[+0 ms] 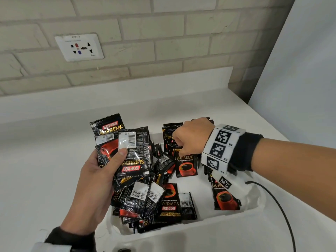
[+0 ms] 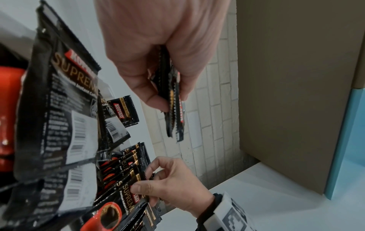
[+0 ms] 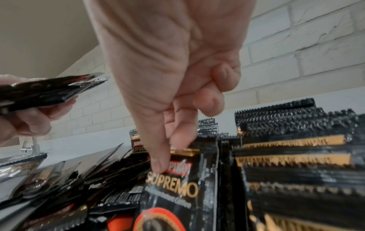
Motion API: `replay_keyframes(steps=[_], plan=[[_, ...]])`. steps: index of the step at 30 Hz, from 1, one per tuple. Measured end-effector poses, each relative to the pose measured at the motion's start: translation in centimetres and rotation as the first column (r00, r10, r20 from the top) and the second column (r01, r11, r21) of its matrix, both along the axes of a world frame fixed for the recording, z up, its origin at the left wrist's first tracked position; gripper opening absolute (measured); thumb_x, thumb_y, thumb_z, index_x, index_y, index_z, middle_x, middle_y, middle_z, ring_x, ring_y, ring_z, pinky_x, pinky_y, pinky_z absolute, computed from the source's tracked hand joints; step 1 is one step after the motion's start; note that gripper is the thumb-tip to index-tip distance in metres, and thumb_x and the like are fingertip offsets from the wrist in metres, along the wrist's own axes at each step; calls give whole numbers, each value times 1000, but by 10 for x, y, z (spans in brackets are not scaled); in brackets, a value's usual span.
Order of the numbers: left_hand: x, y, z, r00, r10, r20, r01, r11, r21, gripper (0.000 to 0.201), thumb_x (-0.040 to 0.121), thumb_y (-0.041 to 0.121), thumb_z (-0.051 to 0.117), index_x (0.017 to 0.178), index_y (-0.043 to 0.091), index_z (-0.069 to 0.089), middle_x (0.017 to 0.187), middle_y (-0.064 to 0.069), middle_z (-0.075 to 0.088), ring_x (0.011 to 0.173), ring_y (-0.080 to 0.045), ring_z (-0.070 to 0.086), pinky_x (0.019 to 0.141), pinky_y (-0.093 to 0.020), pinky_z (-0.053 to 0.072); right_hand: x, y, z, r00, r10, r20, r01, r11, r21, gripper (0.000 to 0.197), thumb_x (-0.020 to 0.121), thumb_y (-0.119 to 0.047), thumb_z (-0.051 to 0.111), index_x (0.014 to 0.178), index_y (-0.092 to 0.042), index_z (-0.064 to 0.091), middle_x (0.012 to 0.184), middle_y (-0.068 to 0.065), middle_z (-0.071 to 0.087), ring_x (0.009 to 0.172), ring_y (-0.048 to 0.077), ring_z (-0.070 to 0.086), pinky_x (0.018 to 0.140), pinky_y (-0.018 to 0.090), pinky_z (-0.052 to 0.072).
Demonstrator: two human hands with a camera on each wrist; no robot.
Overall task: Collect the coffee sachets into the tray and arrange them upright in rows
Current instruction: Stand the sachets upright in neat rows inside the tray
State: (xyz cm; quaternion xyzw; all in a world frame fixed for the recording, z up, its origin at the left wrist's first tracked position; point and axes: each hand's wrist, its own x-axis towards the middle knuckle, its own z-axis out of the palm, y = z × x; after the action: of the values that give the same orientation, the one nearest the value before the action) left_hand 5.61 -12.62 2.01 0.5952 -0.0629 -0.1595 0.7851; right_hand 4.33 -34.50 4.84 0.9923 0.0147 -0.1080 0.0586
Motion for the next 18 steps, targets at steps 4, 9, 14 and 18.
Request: replay_keyframes(steps=[4,9,14,18], plan=[[-3,-8,-1,1000,-18,3,18,1000,15,51,52,29,71,101,16,63,89,-5,75,73,-19,72,55,-25,56,-5,-3,10,997,-39,62,36,998,60,30,82,-46,60,103,-25,55,66,-13,40,59,4,39,51,23,27],[-8,-17,-4,999,-53,0,53,998,24,38,65,21,67,102,16,64,92,-7,75,77,-22,72,67,-34,55,-15,0,29,970,-234,62,148,778,610,28,85,-49,55,95,-23,59,64,-12,57,48,-4,45,57,17,40],[-13,-26,-4,996,-89,15,89,996,-4,61,42,44,89,95,20,70,97,-10,74,84,-25,72,63,-30,58,-28,15,25,947,-268,-175,269,373,888,21,78,-34,68,85,-17,57,66,-4,62,44,4,48,40,17,37],[-15,-29,-6,997,-64,-33,63,998,-29,27,71,25,63,97,16,65,91,-9,74,76,-21,72,63,-32,59,-35,14,28,928,-334,-164,245,219,944,15,78,-15,71,77,-14,56,44,-8,55,35,1,45,35,14,36]])
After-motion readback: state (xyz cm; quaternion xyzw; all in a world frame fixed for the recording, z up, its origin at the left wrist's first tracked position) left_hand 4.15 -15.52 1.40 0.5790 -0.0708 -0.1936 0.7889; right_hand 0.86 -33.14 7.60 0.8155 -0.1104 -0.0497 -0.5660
